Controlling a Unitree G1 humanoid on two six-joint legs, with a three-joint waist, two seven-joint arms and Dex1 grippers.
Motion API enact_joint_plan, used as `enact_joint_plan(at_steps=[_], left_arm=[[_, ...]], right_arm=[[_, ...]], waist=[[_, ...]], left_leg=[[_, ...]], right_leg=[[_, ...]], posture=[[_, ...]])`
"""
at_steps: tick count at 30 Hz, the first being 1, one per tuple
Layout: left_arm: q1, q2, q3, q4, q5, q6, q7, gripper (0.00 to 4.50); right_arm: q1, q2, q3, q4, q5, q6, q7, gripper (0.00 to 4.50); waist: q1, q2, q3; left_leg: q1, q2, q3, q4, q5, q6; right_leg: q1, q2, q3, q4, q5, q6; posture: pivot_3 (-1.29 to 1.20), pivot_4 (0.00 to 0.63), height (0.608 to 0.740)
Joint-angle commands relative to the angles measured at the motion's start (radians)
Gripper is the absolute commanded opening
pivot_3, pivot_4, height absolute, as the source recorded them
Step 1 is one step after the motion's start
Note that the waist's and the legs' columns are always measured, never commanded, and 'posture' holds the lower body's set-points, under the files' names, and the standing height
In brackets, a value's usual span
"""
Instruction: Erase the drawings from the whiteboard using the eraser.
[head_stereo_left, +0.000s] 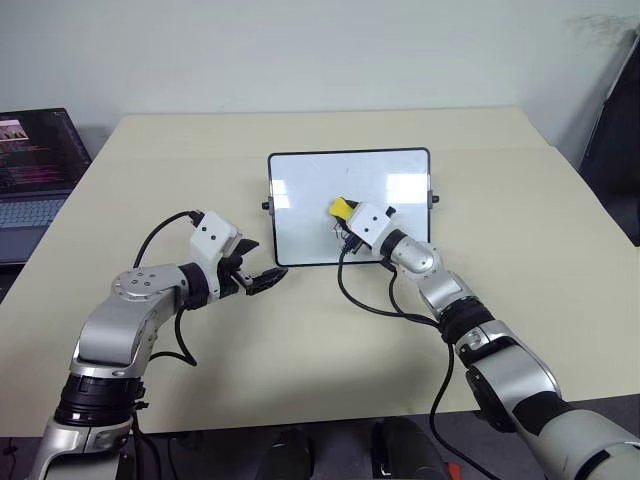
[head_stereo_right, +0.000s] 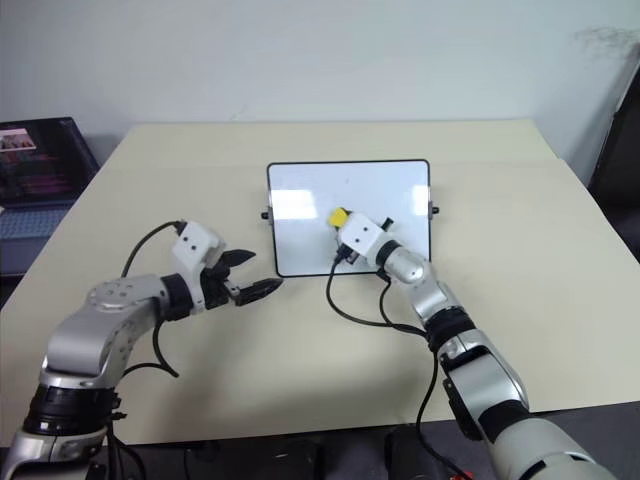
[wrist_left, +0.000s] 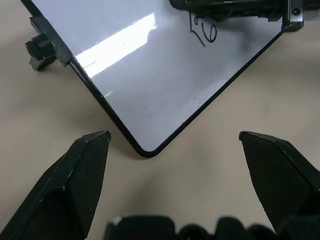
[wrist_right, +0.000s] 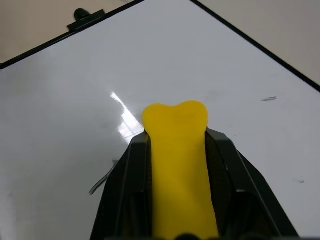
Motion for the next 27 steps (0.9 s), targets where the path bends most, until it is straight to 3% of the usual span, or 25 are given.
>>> enact_joint_plan(at_steps=[1, 13, 22, 27], left_arm=[[-0.002, 0.005, 0.016, -0.031, -0.007, -0.02, 0.001, 4.5], [-0.019, 0.008, 0.016, 0.003, -0.002, -0.035, -0.011, 4.5], [-0.014, 0.006, 0.016, 0.022, -0.002, -0.045, -0.01, 4.5], [-0.006, 0.005, 0.014, 0.015, -0.005, -0.043, -0.008, 4.5]], right_arm=[[0.022, 0.01, 0.019, 0.073, -0.02, 0.007, 0.021, 1.1], [0.049, 0.001, 0.105, 0.074, -0.084, -0.034, 0.089, 1.1], [0.072, -0.014, 0.036, -0.193, 0.024, -0.105, 0.14, 1.1], [0.0, -0.043, -0.023, -0.183, -0.009, -0.099, 0.007, 1.09]], waist=[[-0.002, 0.0, 0.0], [-0.004, 0.0, -0.001], [-0.004, 0.0, 0.001], [-0.004, 0.0, 0.001]], left_leg=[[0.001, 0.0, 0.0, 0.0, 0.0, 0.0], [0.015, 0.0, 0.005, 0.0, 0.0, 0.0], [0.012, 0.002, 0.005, -0.001, 0.0, 0.0], [0.01, 0.007, 0.005, -0.001, -0.002, -0.001]], right_leg=[[0.001, 0.0, 0.0, 0.001, 0.0, 0.0], [0.009, 0.008, 0.014, 0.002, 0.001, -0.001], [0.004, 0.009, 0.017, 0.002, 0.001, -0.002], [0.003, 0.01, 0.016, 0.001, 0.001, -0.002]], posture=[[0.0, 0.15, 0.74], [0.0, 0.15, 0.74], [0.0, 0.15, 0.74], [0.0, 0.15, 0.74]])
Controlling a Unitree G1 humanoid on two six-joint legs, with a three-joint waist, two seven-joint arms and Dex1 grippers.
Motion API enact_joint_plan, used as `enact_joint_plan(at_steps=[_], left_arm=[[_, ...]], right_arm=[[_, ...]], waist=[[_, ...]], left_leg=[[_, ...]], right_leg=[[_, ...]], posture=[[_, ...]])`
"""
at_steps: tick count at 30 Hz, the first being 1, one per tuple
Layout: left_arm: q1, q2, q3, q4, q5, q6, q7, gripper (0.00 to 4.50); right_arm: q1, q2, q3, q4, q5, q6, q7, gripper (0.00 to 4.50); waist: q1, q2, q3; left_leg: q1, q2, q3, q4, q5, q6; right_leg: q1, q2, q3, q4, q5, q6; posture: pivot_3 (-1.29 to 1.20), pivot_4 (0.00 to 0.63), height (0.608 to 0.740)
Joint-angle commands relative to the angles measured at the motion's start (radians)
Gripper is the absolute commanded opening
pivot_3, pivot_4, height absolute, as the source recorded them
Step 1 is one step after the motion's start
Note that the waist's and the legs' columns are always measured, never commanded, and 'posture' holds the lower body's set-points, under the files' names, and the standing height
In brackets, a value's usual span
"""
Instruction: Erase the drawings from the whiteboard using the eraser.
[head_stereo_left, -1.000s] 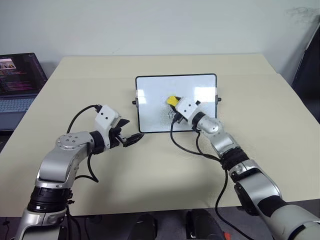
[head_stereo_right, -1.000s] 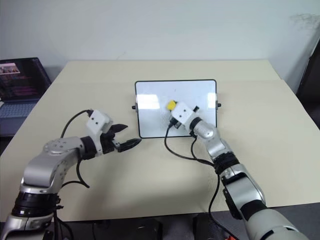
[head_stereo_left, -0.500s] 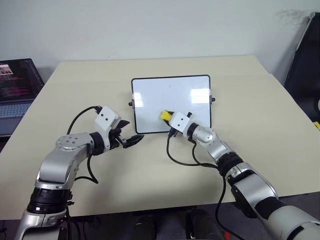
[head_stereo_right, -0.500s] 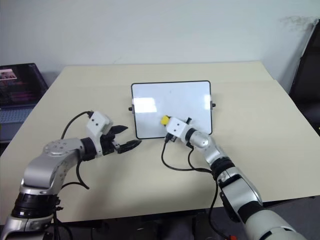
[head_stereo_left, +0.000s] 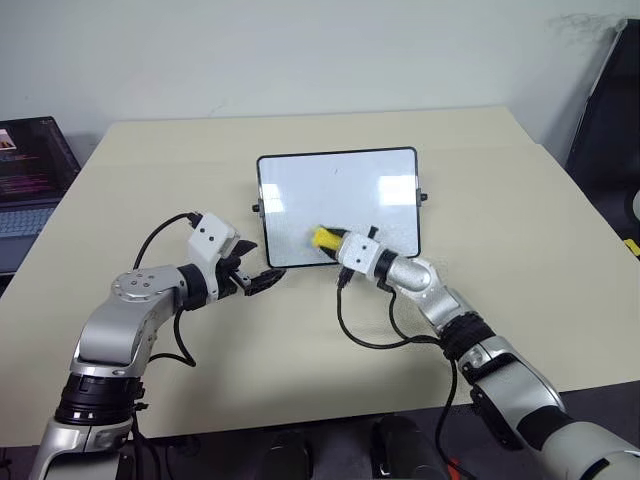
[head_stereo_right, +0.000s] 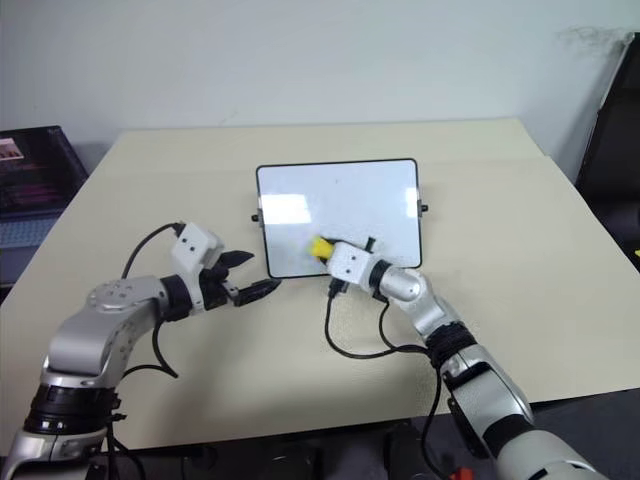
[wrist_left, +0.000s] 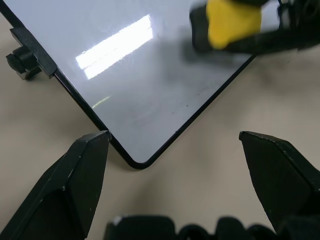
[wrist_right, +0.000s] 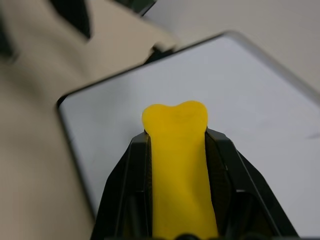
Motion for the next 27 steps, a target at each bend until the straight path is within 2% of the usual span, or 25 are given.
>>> enact_joint_plan(at_steps=[1, 5, 10, 19, 27], left_arm=[[-0.004, 0.004, 0.013, -0.02, -0.007, -0.011, -0.001, 4.5], [-0.002, 0.006, 0.012, -0.021, -0.008, -0.01, -0.003, 4.5], [0.004, 0.009, 0.015, -0.026, -0.008, -0.008, -0.002, 4.5], [0.018, 0.009, 0.025, -0.05, -0.013, 0.002, 0.01, 4.5], [0.01, 0.003, 0.016, -0.047, -0.013, 0.007, 0.009, 4.5]], right_arm=[[-0.083, -0.025, -0.053, 0.025, -0.036, 0.002, -0.124, 1.09], [-0.162, -0.015, -0.056, 0.15, -0.073, 0.073, -0.222, 1.09], [-0.24, 0.067, -0.071, 0.333, -0.042, 0.099, -0.219, 1.09], [-0.155, 0.097, -0.016, 0.428, -0.071, -0.054, -0.16, 1.09], [-0.103, 0.117, 0.007, 0.412, -0.089, -0.095, -0.158, 1.09]], waist=[[0.001, 0.0, 0.0], [0.001, 0.0, 0.0], [-0.007, 0.0, 0.0], [-0.023, 0.0, 0.0], [-0.023, 0.0, 0.0]], left_leg=[[0.0, 0.0, 0.0, 0.0, 0.0, 0.0], [-0.001, 0.0, 0.001, 0.0, 0.0, 0.0], [-0.001, 0.002, 0.006, -0.002, 0.0, 0.0], [0.001, 0.004, 0.009, -0.002, -0.001, 0.001], [0.004, 0.006, 0.01, -0.001, -0.001, 0.0]], right_leg=[[0.0, 0.0, 0.0, 0.0, 0.0, 0.0], [0.0, 0.0, 0.0, -0.001, 0.0, 0.0], [-0.002, 0.001, 0.001, -0.001, 0.0, -0.001], [-0.002, 0.004, 0.002, 0.0, 0.0, -0.001], [0.001, 0.006, 0.002, 0.0, 0.0, -0.001]], posture=[[0.0, 0.15, 0.74], [0.0, 0.15, 0.74], [0.0, 0.15, 0.74], [0.0, 0.15, 0.74], [0.0, 0.15, 0.74]])
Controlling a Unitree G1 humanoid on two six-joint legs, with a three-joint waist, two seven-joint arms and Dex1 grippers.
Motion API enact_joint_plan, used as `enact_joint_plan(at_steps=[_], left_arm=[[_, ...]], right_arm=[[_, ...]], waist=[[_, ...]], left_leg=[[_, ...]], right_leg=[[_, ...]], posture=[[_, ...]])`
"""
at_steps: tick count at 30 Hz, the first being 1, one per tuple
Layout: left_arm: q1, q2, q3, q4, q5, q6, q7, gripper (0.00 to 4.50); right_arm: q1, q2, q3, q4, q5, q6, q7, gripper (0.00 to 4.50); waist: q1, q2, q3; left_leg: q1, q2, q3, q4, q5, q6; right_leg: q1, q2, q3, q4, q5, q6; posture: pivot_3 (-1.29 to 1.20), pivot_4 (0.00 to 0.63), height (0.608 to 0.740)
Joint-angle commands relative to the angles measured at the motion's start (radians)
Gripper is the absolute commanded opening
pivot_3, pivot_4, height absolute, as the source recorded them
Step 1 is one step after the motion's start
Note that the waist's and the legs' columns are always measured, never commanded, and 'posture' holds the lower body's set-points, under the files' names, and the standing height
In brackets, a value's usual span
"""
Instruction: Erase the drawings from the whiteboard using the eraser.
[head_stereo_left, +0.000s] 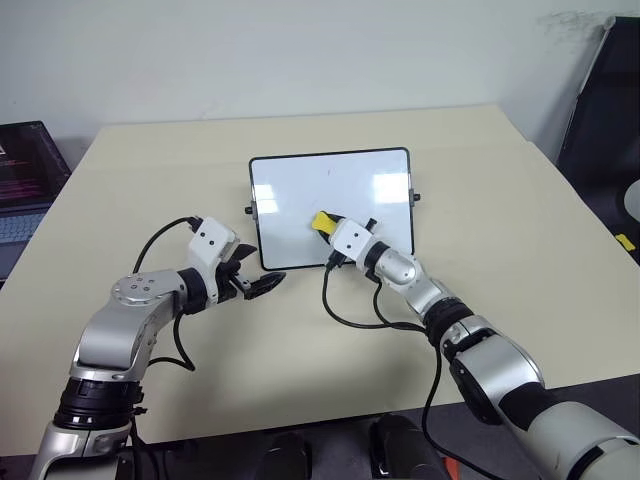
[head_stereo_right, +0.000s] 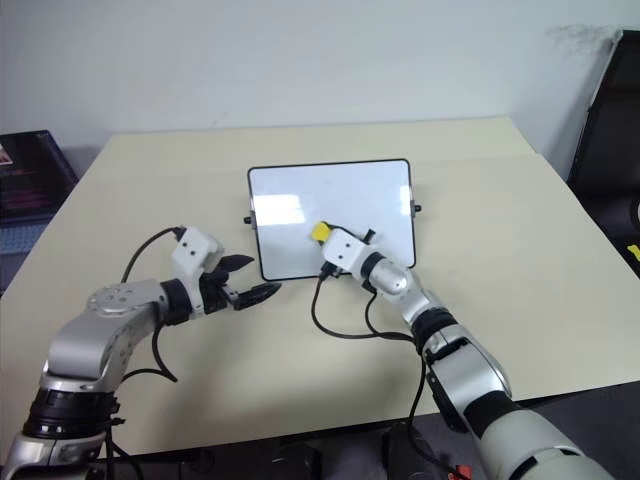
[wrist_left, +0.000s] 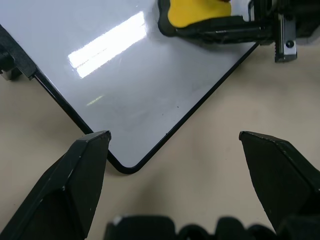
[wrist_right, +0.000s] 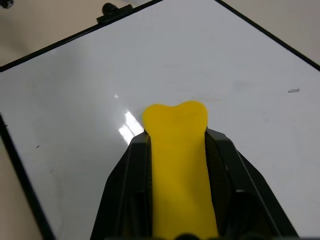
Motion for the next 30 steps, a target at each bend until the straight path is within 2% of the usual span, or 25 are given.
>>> enact_joint_plan(at_steps=[1, 8, 13, 20, 24, 30], left_arm=[[-0.013, 0.001, 0.013, -0.036, -0.012, -0.005, 0.004, 4.5], [-0.025, -0.008, 0.006, -0.031, -0.01, -0.003, 0.0, 4.5], [-0.047, -0.018, -0.001, -0.043, -0.017, 0.005, -0.002, 4.5], [-0.075, -0.012, -0.015, -0.064, -0.032, -0.017, -0.05, 4.5], [-0.129, -0.012, -0.05, -0.092, -0.075, -0.023, -0.13, 4.5], [-0.21, 0.017, -0.192, -0.103, -0.065, -0.041, -0.291, 4.5]], right_arm=[[0.009, 0.026, 0.018, -0.012, -0.011, 0.005, 0.013, 1.09], [0.002, 0.062, 0.02, -0.096, 0.011, 0.002, 0.044, 1.09], [0.054, 0.033, -0.016, -0.335, 0.075, 0.061, 0.101, 1.09], [0.278, -0.083, -0.119, -0.964, 0.159, 0.488, 0.181, 1.09], [0.478, -0.163, -0.23, -1.273, 0.137, 0.866, 0.166, 1.09], [0.727, -0.114, -0.375, -1.572, 0.198, 1.248, 0.092, 1.09]], waist=[[0.0, 0.0, 0.0], [-0.003, 0.0, 0.0], [0.0, 0.0, 0.0], [0.026, 0.0, 0.0], [0.044, 0.0, 0.0], [0.047, 0.0, 0.0]], left_leg=[[0.0, 0.001, 0.0, 0.0, 0.0, 0.0], [0.0, 0.003, 0.0, 0.0, 0.0, 0.0], [-0.002, 0.003, -0.001, 0.0, -0.001, -0.002], [-0.012, 0.003, -0.009, 0.002, -0.002, -0.004], [-0.017, 0.003, -0.01, 0.003, -0.002, -0.004], [-0.018, 0.002, -0.004, 0.003, -0.002, -0.004]], right_leg=[[0.0, 0.001, 0.0, 0.0, 0.0, 0.0], [-0.001, 0.002, 0.0, 0.0, 0.001, -0.002], [-0.002, 0.002, 0.0, -0.001, 0.001, -0.002], [-0.007, 0.0, -0.002, -0.003, 0.001, -0.002], [-0.012, 0.0, -0.003, -0.003, 0.001, -0.002], [-0.013, 0.001, -0.001, -0.002, 0.001, -0.002]], posture=[[0.0, 0.15, 0.74], [0.0, 0.15, 0.74], [0.0, 0.15, 0.74], [0.0, 0.15, 0.74], [0.0, 0.15, 0.74], [0.0, 0.15, 0.74]])
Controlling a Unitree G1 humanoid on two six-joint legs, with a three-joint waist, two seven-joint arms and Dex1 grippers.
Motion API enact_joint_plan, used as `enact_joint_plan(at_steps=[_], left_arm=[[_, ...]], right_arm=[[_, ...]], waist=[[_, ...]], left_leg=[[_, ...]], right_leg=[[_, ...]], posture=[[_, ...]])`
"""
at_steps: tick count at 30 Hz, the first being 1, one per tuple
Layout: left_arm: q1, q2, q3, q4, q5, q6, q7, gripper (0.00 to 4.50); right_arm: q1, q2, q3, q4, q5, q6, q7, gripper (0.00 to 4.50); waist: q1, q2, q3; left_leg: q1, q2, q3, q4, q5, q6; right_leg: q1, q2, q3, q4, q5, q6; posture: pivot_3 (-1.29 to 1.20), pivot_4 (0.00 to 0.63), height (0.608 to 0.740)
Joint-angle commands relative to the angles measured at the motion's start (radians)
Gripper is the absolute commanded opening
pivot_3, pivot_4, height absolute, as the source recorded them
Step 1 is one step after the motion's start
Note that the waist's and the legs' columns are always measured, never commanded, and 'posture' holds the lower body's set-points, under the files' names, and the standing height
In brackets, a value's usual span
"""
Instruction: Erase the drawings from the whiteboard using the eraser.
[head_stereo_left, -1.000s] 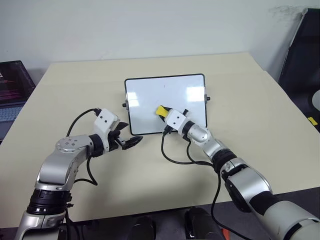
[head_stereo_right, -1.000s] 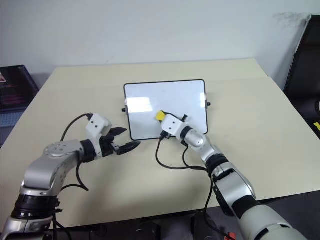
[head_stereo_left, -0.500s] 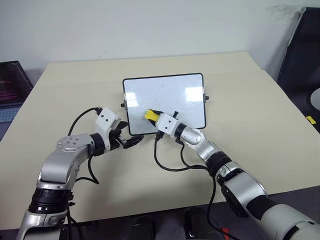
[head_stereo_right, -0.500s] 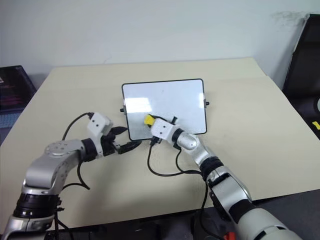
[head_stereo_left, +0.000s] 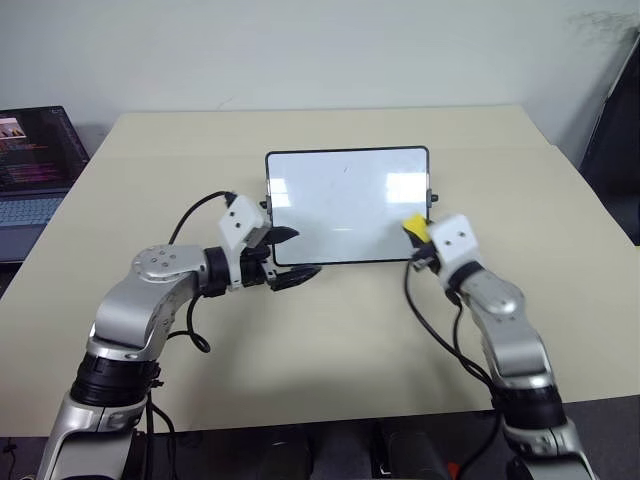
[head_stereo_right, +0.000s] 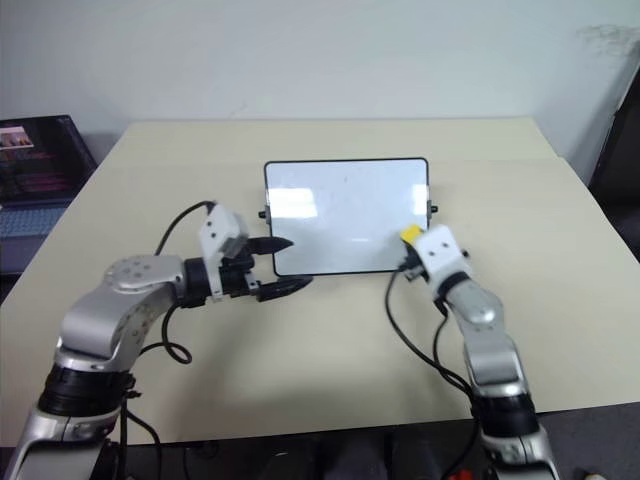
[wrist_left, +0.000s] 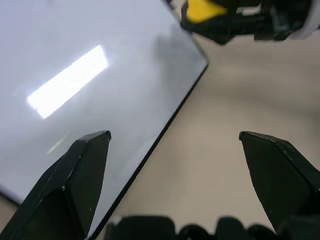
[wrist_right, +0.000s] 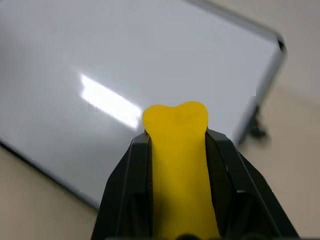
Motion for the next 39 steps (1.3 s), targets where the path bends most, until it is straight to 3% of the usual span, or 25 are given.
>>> enact_joint_plan(at_steps=[1, 5, 12, 30, 34, 39], left_arm=[[-0.048, 0.041, -0.086, -0.026, 0.002, -0.034, -0.124, 4.5], [-0.106, 0.04, -0.179, 0.015, 0.029, -0.091, -0.234, 4.5], [-0.195, -0.048, -0.293, 0.097, 0.073, -0.153, -0.316, 4.5], [-0.194, -0.075, -0.28, 0.154, 0.114, -0.202, -0.32, 4.5], [-0.188, -0.078, -0.272, 0.142, 0.111, -0.191, -0.303, 4.5], [-0.177, -0.085, -0.259, 0.131, 0.108, -0.177, -0.266, 4.5]], right_arm=[[0.076, 0.041, -0.064, -0.176, 0.036, 0.189, -0.049, 1.09], [0.135, 0.053, -0.055, -0.244, 0.03, 0.349, -0.089, 1.09], [0.097, 0.078, -0.038, -0.245, 0.068, 0.406, -0.128, 1.09], [-0.04, 0.087, -0.199, -0.058, 0.208, 0.415, -0.188, 1.09], [-0.055, 0.075, -0.208, -0.021, 0.225, 0.393, -0.195, 2.29], [-0.059, 0.063, -0.222, 0.002, 0.246, 0.355, -0.2, 4.12]], waist=[[-0.007, 0.0, 0.0], [-0.013, 0.0, 0.0], [-0.018, 0.0, 0.0], [-0.023, 0.0, 0.0], [-0.022, 0.0, 0.0], [-0.022, 0.0, 0.0]], left_leg=[[0.001, 0.0, 0.002, 0.0, 0.0, 0.0], [0.002, 0.0, 0.003, 0.0, 0.0, 0.0], [0.002, -0.001, 0.005, 0.001, 0.0, 0.0], [0.002, 0.0, 0.006, 0.001, 0.0, 0.001], [0.002, 0.0, 0.005, 0.001, 0.0, 0.001], [0.001, 0.0, 0.005, 0.001, 0.0, 0.001]], right_leg=[[0.0, 0.0, 0.0, 0.001, 0.0, 0.0], [0.0, 0.002, 0.0, 0.002, 0.0, 0.0], [0.0, 0.004, 0.0, 0.002, -0.003, 0.005], [0.0, 0.004, 0.001, 0.002, 0.0, 0.0], [0.0, 0.003, 0.0, 0.002, 0.0, 0.0], [0.0, 0.003, 0.001, 0.002, 0.0, 0.0]], posture=[[0.0, 0.15, 0.74], [0.0, 0.15, 0.74], [0.0, 0.15, 0.74], [0.0, 0.15, 0.74], [0.0, 0.15, 0.74], [0.0, 0.15, 0.74]])
